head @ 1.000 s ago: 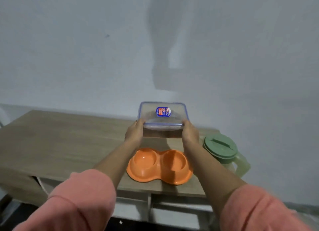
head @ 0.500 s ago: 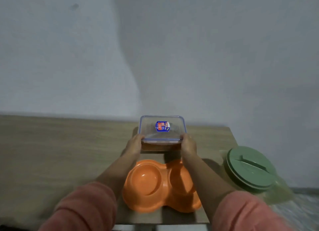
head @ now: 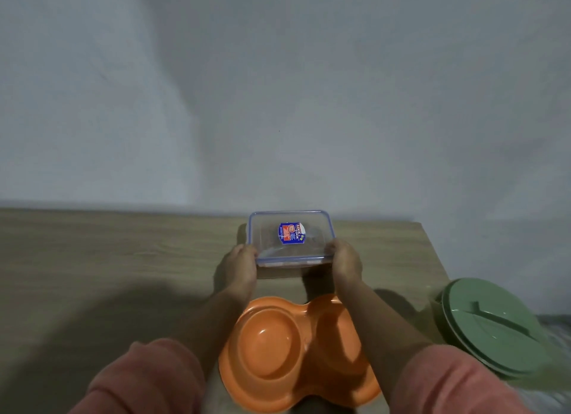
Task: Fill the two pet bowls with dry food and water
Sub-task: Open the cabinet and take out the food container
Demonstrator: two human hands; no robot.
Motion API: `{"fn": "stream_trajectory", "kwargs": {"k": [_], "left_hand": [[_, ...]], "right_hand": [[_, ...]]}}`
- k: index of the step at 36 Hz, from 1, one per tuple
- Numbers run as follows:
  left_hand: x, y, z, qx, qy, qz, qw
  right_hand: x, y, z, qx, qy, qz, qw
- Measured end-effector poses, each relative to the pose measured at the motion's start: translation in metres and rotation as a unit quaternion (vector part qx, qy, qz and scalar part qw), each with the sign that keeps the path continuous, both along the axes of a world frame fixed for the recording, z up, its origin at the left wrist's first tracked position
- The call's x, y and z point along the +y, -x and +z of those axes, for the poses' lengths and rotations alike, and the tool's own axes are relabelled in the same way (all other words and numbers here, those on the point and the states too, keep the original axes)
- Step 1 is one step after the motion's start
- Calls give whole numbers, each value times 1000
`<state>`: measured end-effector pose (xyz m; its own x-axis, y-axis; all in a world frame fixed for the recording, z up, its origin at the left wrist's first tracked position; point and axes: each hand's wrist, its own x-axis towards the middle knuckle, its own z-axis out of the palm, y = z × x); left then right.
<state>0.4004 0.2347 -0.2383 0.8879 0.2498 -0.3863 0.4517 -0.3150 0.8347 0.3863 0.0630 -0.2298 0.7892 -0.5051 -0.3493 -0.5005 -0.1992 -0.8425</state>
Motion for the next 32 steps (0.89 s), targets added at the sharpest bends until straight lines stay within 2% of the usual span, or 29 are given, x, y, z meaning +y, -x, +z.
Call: {"fn": "stream_trajectory", "kwargs": {"k": [4, 8, 11, 14, 22, 25, 28, 30, 32], "left_hand": [[-3, -24, 2, -15, -118, -15, 993], [-8, -48, -3, -11, -182, -28, 983], [-8, -56, -8, 7, -189, -51, 981], [-5, -63, -14, 15, -186, -80, 979], [-2, -74, -26, 44, -203, -65, 976], [-3, -75, -23, 48, -210, -63, 975], [-4, -73, -13, -4, -299, -103, 949], [-1, -76, -3, -49, -353, -160, 920], [-1, -85, 6, -92, -373, -229, 894]], "right_hand": [[-9, -26, 11, 58, 102, 23, 993], [-13, -48, 12, 75, 189, 85, 975], [-14, -55, 7, 92, 237, 118, 960], [-14, -58, 2, 104, 240, 133, 956], [-15, -57, 1, 109, 262, 91, 955], [-10, -54, 2, 107, 223, 47, 968], [-3, -46, 9, 96, 192, -57, 975], [3, -37, 15, 81, 118, -171, 975], [13, -26, 22, 67, 11, -275, 959]]}}
